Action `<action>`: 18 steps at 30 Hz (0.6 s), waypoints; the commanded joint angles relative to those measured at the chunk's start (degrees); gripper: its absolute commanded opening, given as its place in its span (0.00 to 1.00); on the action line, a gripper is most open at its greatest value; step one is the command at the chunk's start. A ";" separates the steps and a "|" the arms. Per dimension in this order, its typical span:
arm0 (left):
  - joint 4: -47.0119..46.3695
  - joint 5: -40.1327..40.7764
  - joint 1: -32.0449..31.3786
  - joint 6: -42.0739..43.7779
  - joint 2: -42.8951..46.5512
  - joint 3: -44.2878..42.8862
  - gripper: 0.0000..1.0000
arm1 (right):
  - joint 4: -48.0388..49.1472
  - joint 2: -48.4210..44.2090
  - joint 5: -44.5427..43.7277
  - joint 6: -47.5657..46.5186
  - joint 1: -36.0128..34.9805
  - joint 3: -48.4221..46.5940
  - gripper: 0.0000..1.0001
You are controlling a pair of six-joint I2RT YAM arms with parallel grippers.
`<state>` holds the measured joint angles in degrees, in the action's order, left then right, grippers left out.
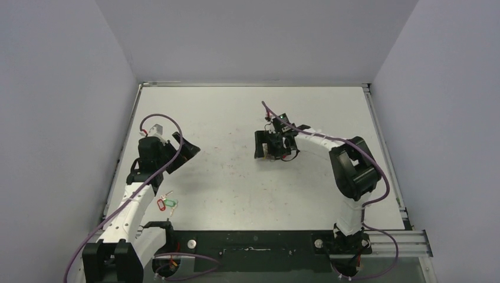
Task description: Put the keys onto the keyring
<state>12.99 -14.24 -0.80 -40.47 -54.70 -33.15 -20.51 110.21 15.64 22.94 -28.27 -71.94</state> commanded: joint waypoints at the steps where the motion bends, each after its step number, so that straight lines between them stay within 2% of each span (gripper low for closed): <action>1: -3.34 -5.58 0.49 0.20 -1.11 -0.11 0.97 | 0.73 -7.51 7.77 6.27 -8.11 9.59 1.00; 5: -4.18 -9.20 0.34 0.86 -4.79 0.06 0.96 | -0.42 -15.10 7.02 6.51 -11.27 10.64 1.00; 7: -5.08 -9.87 -1.74 0.72 -6.40 0.52 0.94 | -2.35 -19.24 5.63 5.58 -11.15 9.63 1.00; 11: -6.05 -6.35 -10.00 -0.45 -9.60 1.29 0.92 | -5.99 -24.33 0.39 1.97 -8.50 8.55 1.00; 18: -12.17 2.86 -28.05 -6.91 -16.13 2.96 0.83 | -3.49 -23.06 2.53 1.07 1.56 12.17 1.00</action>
<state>6.66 -16.91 -22.02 -43.35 -68.16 -30.50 -24.82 85.12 19.33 25.32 -30.11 -61.19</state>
